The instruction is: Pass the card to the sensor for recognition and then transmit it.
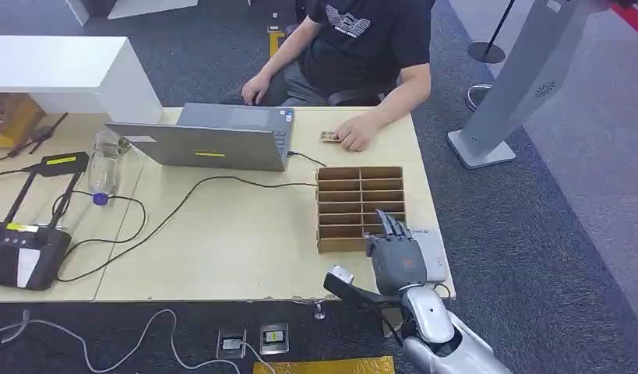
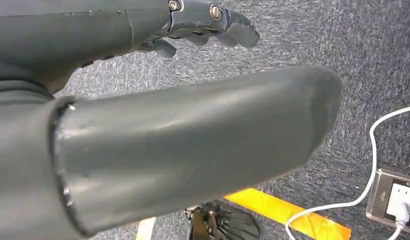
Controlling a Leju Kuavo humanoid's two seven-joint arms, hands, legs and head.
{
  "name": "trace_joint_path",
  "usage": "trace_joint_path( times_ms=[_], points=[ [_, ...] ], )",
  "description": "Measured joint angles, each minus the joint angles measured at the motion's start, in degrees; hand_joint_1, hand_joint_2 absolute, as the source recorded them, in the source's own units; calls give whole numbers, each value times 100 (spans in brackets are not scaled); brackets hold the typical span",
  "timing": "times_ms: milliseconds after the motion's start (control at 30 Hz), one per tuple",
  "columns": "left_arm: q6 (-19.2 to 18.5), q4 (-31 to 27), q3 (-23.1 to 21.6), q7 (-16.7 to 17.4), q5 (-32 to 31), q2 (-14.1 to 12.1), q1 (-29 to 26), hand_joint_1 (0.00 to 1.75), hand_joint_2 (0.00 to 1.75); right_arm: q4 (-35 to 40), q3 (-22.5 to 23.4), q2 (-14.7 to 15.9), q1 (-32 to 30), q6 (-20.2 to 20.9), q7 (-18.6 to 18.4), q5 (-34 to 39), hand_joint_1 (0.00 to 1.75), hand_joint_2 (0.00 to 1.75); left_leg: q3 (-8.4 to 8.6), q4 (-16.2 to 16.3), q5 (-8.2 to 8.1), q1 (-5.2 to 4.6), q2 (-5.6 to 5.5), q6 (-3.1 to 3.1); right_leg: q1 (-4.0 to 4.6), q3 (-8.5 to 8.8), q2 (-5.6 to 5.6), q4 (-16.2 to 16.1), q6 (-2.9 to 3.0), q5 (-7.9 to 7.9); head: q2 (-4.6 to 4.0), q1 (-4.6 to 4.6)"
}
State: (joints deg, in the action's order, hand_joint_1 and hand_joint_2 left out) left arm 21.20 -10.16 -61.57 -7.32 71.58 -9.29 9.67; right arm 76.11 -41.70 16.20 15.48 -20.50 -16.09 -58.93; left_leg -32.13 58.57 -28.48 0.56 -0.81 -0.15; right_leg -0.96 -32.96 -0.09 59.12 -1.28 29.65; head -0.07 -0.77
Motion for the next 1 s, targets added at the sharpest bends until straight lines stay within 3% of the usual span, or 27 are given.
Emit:
trace_joint_path(
  times_ms=[333, 633, 800, 1000],
  points=[
    [13, 0, 0, 0, -13, -11, -1, 0, 0, -162, 7, 0, -5, -409, 221, 184, 0, 175, -1, 0, 0, 0, 0, 0, 0, 1, -1, 0, 0, 0, 0, 0],
    [20, 0, 0, 0, -13, -33, -1, 0, 0, -247, 7, -2, 18, -481, 315, 236, 0, 175, -1, 0, 0, 0, 0, 0, 0, 1, -1, 1, 0, 0, 0, 0],
    [44, 0, 0, 0, -2, -33, -1, 0, 0, -347, 24, 13, 165, -479, 767, 522, 0, 175, 1, 0, 0, 0, 1, 0, 0, 1, 2, 0, 0, 0, 0, 2],
    [46, 0, 0, 0, 7, -33, -4, 0, 0, -465, 33, 24, 267, -487, 857, 540, 0, 175, 1, 0, 0, 0, 0, 0, 0, 1, 1, 1, 0, 0, 0, 2]
  ],
)
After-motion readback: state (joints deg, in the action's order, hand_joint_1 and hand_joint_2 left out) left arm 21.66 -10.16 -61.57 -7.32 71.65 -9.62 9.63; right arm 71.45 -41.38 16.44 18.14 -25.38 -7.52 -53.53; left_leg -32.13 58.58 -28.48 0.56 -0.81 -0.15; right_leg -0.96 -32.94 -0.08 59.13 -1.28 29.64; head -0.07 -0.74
